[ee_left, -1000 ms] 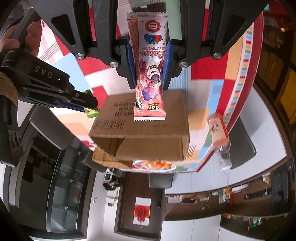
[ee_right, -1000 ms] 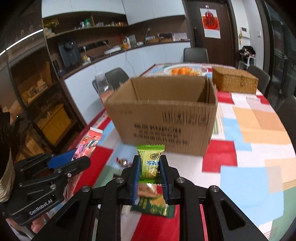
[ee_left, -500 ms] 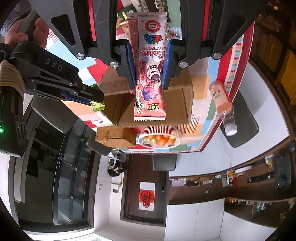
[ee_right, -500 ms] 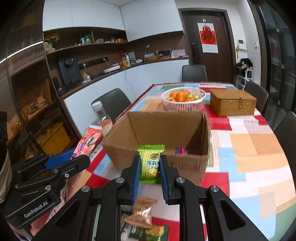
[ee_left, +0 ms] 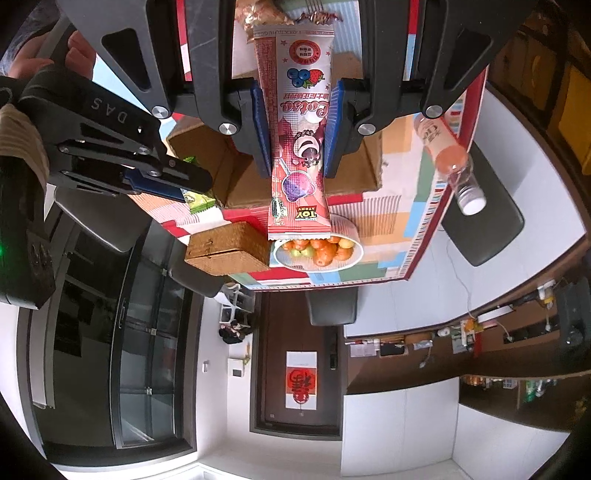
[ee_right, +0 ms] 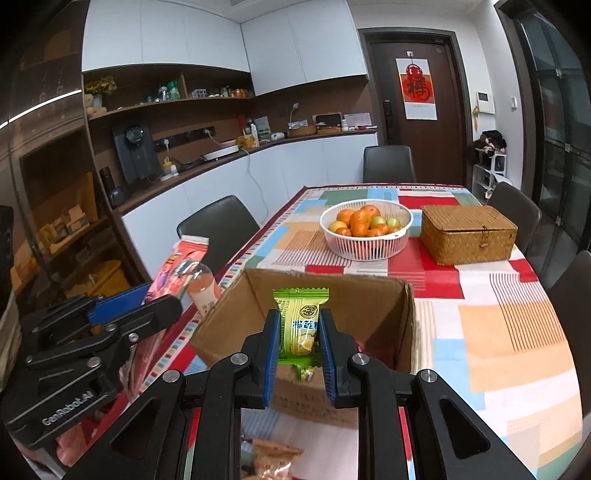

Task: Organize snacks
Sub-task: 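Carry the candy stick and green biscuit pack over the cardboard box, then open the left tool to drop the candy stick while the right tool drops the biscuit pack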

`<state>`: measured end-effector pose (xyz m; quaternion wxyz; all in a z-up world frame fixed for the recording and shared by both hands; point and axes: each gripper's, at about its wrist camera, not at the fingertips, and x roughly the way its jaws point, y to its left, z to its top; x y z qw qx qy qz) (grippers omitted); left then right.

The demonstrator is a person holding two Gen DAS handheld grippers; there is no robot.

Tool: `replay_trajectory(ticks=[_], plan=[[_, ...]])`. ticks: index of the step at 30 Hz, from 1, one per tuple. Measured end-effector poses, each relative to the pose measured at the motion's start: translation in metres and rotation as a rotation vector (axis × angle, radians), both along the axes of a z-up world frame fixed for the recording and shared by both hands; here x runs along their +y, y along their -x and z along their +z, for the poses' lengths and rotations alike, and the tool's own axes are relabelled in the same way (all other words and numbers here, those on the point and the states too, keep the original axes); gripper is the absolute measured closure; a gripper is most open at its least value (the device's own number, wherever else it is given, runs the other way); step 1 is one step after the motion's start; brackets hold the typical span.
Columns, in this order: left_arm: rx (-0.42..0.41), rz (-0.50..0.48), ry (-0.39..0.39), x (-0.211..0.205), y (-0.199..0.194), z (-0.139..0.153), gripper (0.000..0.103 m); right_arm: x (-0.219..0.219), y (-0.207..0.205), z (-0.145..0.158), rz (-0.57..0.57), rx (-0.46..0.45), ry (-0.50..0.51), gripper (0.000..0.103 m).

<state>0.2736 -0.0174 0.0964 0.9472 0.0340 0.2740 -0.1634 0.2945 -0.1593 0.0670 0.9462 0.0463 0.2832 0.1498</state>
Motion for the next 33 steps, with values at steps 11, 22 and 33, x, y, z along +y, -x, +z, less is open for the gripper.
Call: replay_trajectory(ticks=[11, 22, 33], plan=[[0.112, 0.002, -0.021, -0.009, -0.060, -0.015, 0.075, -0.004, -0.040, -0.006, -0.025, 0.063, 0.036, 0.081], [0.170, 0.048, -0.088, -0.014, -0.087, -0.038, 0.061, -0.005, -0.057, -0.025, -0.063, 0.128, 0.075, 0.081], [0.085, 0.069, -0.067, 0.003, -0.040, -0.019, 0.054, 0.007, -0.029, -0.012, -0.029, 0.088, 0.091, 0.067]])
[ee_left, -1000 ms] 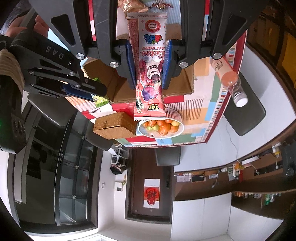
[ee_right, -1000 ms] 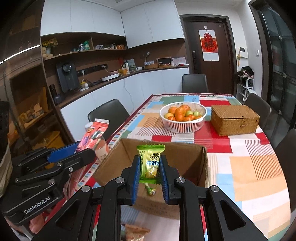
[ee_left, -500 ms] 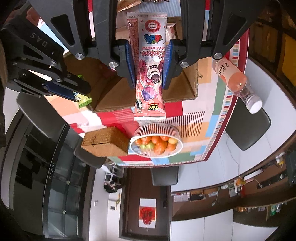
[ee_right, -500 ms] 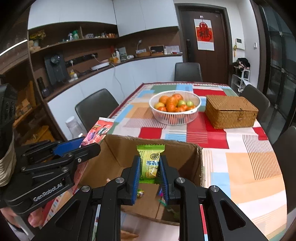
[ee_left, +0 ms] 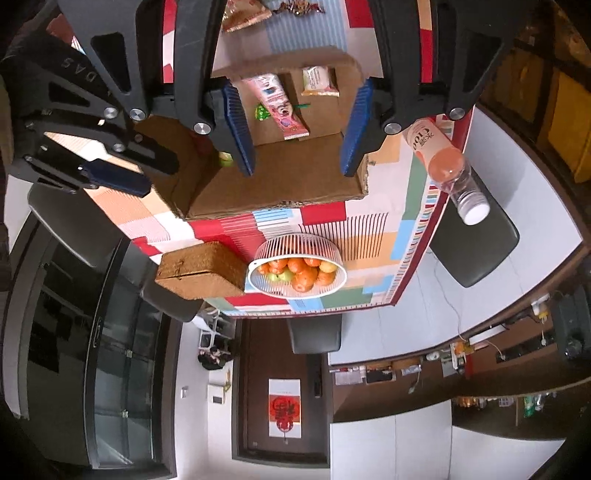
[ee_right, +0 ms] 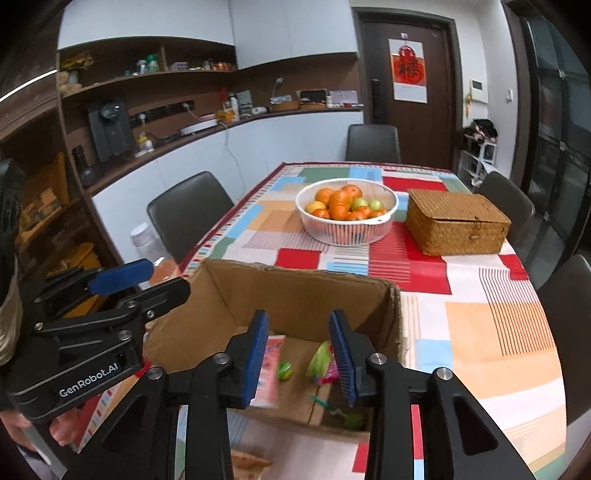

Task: Organize snacks
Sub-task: 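Open the left tool to drop the candy stick while the right tool drops the biscuit pack, then grasp the wrapped candy with the left tool while the right tool grasps the gold biscuit bag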

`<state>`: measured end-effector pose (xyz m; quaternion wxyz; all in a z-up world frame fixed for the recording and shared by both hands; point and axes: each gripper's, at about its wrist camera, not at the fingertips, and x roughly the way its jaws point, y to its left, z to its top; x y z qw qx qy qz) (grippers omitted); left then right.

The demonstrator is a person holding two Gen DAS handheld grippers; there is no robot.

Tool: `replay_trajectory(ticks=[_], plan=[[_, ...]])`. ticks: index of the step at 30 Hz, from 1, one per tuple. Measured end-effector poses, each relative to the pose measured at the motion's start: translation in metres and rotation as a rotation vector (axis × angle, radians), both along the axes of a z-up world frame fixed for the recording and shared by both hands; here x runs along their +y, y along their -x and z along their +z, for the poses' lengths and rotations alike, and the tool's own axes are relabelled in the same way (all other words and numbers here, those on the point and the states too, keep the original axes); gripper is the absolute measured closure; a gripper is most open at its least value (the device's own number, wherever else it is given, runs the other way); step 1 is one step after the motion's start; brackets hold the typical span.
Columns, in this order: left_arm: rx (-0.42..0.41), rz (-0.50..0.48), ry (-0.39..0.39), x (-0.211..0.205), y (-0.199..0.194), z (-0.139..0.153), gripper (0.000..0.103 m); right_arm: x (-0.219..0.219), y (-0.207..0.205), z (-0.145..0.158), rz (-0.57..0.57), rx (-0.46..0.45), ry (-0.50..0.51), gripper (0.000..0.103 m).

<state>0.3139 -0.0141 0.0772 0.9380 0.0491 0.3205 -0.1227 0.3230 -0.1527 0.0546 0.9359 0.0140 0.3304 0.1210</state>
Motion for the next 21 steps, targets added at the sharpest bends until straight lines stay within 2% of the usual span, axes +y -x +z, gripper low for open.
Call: replay_trajectory(ticks=[7, 11, 16, 21], plan=[[-0.041, 0.020, -0.004, 0.016, 0.042, 0.003, 0.050, 0.014, 0.032, -0.001, 0.058, -0.010, -0.011, 0.067], [-0.049, 0.042, -0.005, 0.027, 0.064, -0.001, 0.047, 0.023, 0.048, -0.007, 0.083, -0.004, -0.008, 0.061], [-0.037, 0.056, -0.030, 0.037, 0.083, -0.015, 0.046, 0.034, 0.065, -0.022, 0.110, 0.014, 0.008, 0.057], [0.010, 0.057, -0.051, 0.046, 0.093, -0.040, 0.045, 0.042, 0.073, -0.043, 0.120, 0.069, 0.009, 0.053]])
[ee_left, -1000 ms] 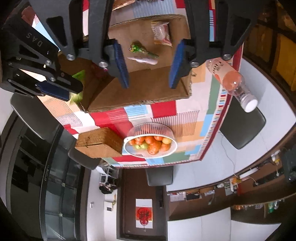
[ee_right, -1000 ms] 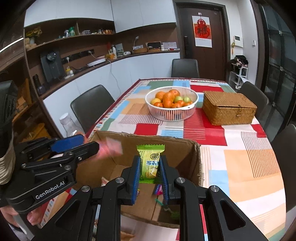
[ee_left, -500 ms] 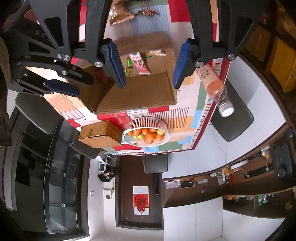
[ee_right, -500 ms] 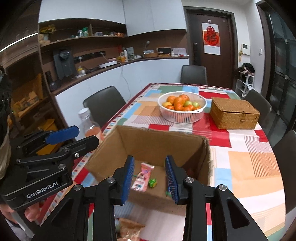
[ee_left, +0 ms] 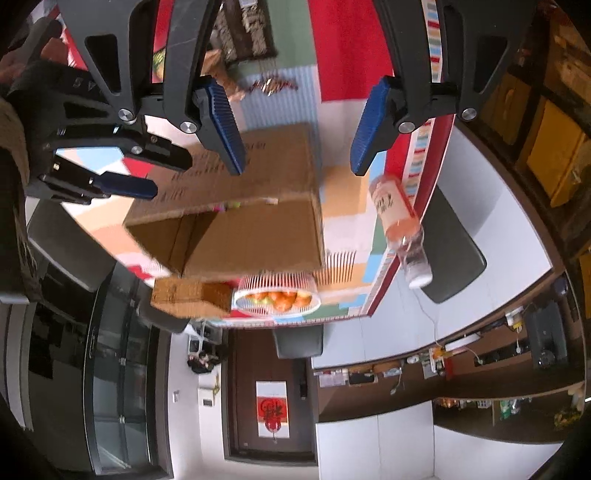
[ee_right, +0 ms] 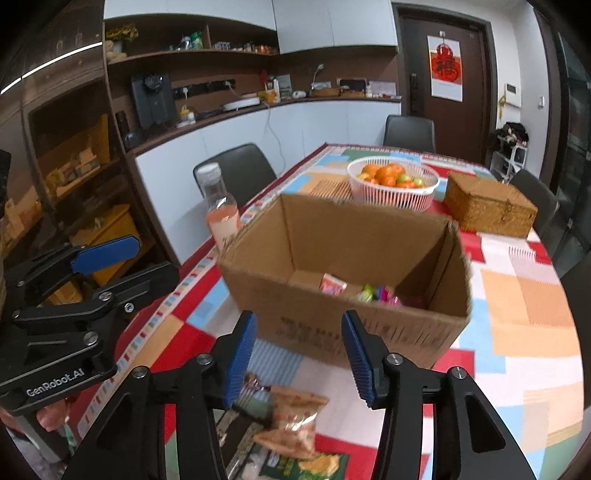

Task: Organize snacks
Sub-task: 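Grasp the wrapped candy with the left tool while the right tool grasps the gold biscuit bag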

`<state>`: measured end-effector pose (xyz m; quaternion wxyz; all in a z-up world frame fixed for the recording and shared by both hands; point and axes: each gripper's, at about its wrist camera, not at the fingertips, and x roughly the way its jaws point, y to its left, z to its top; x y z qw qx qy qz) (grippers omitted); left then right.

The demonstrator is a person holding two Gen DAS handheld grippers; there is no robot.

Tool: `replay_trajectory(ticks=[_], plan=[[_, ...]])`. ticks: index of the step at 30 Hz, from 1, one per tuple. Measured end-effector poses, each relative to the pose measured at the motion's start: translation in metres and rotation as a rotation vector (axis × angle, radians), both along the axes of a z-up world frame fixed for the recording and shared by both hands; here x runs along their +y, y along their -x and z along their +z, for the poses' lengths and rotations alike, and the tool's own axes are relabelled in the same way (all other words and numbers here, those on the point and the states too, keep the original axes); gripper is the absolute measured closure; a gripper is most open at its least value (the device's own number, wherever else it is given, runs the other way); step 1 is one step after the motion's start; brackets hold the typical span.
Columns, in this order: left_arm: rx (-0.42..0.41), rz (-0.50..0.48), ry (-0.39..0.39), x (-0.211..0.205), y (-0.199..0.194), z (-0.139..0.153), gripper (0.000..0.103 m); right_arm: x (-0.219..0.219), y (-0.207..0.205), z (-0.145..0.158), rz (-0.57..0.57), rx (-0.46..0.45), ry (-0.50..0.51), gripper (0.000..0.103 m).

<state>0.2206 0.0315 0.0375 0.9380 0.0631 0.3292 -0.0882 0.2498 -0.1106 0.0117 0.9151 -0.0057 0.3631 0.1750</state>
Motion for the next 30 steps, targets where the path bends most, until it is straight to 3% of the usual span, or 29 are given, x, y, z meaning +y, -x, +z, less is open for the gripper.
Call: replay_trajectory(ticks=[11, 22, 30], plan=[[0.127, -0.029, -0.060, 0.010, 0.006, -0.060, 0.045, 0.012, 0.005, -0.056, -0.001, 0.161, 0.032, 0.053], [0.233, -0.166, -0.104, 0.007, -0.009, -0.104, 0.041, 0.018, 0.002, -0.096, -0.018, 0.269, 0.089, 0.053], [0.285, -0.250, -0.189, -0.008, -0.026, -0.129, 0.040, 0.020, -0.005, -0.114, -0.033, 0.320, 0.107, 0.053]])
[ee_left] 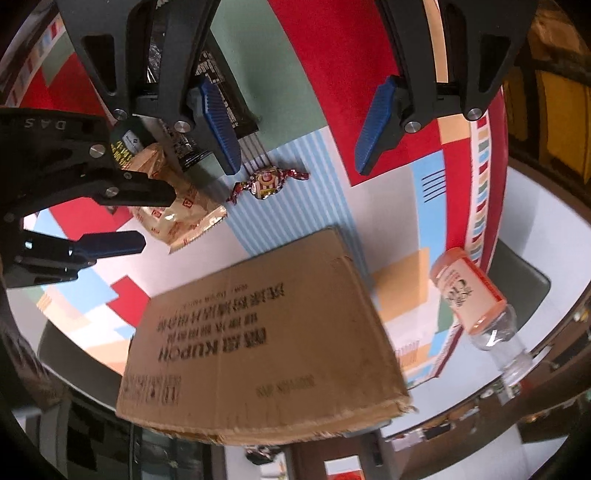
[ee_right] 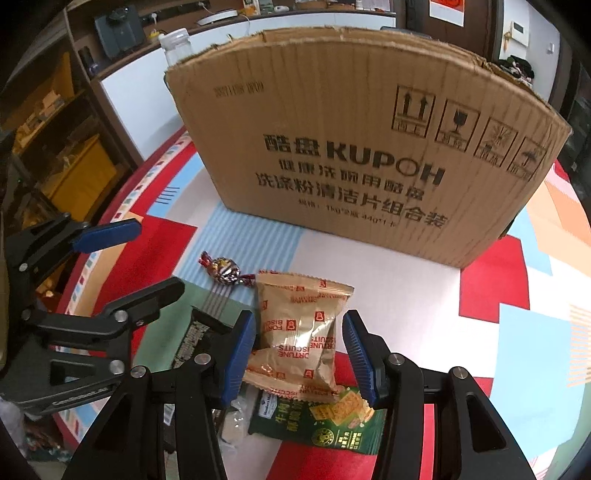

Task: Organize snacks
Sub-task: 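Grasp the wrapped candy with the left tool while the right tool grasps the gold biscuit bag, then carry the candy and gold biscuit bag over the box and release both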

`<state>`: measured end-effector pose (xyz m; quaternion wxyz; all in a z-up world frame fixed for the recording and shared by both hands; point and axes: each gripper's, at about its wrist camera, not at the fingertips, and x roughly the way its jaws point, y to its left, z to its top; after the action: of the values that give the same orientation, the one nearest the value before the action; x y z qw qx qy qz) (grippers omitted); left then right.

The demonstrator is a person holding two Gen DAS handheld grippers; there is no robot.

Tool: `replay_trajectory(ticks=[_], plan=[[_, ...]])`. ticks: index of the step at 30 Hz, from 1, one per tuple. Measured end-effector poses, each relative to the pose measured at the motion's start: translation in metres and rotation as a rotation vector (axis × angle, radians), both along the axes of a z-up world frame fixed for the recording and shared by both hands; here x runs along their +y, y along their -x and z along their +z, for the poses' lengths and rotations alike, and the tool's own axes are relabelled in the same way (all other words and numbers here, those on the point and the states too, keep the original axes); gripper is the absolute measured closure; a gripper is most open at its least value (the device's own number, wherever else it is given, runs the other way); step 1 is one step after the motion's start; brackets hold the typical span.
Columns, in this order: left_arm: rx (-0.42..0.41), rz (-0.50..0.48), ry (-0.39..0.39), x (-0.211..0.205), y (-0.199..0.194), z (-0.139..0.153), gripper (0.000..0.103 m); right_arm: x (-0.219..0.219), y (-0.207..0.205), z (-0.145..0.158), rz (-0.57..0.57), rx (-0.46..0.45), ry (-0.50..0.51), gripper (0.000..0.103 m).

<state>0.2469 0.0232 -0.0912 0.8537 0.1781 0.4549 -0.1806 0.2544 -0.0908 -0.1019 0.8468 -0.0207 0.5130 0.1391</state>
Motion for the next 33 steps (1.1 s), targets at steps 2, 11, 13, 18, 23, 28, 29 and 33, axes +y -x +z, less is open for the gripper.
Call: replay_trajectory(ticks=[2, 11, 13, 18, 23, 28, 29, 33], plan=[[0.012, -0.027, -0.009, -0.004, -0.003, -0.006, 0.040, -0.001, -0.002, -0.004, -0.003, 0.009, 0.000, 0.053], [0.026, -0.084, -0.024, -0.016, -0.019, -0.021, 0.040, 0.001, -0.007, -0.014, 0.007, 0.038, -0.010, 0.053], [0.031, -0.084, -0.014, -0.017, -0.023, -0.023, 0.040, 0.003, -0.010, -0.018, 0.006, 0.042, -0.004, 0.053], [0.044, -0.067, -0.001, -0.018, -0.029, -0.029, 0.051, -0.003, -0.015, -0.025, -0.011, 0.056, 0.003, 0.053], [0.055, -0.051, 0.029, -0.017, -0.035, -0.032, 0.060, -0.003, -0.019, -0.028, -0.009, 0.057, 0.001, 0.053], [0.087, -0.041, 0.079, -0.015, -0.037, -0.031, 0.082, -0.001, -0.018, -0.028, -0.005, 0.039, 0.000, 0.057], [0.088, -0.037, 0.084, -0.015, -0.036, -0.031, 0.082, 0.000, -0.018, -0.028, -0.005, 0.037, -0.002, 0.059], [0.092, -0.023, 0.104, -0.015, -0.033, -0.031, 0.082, 0.000, -0.017, -0.026, -0.005, 0.028, -0.005, 0.061]])
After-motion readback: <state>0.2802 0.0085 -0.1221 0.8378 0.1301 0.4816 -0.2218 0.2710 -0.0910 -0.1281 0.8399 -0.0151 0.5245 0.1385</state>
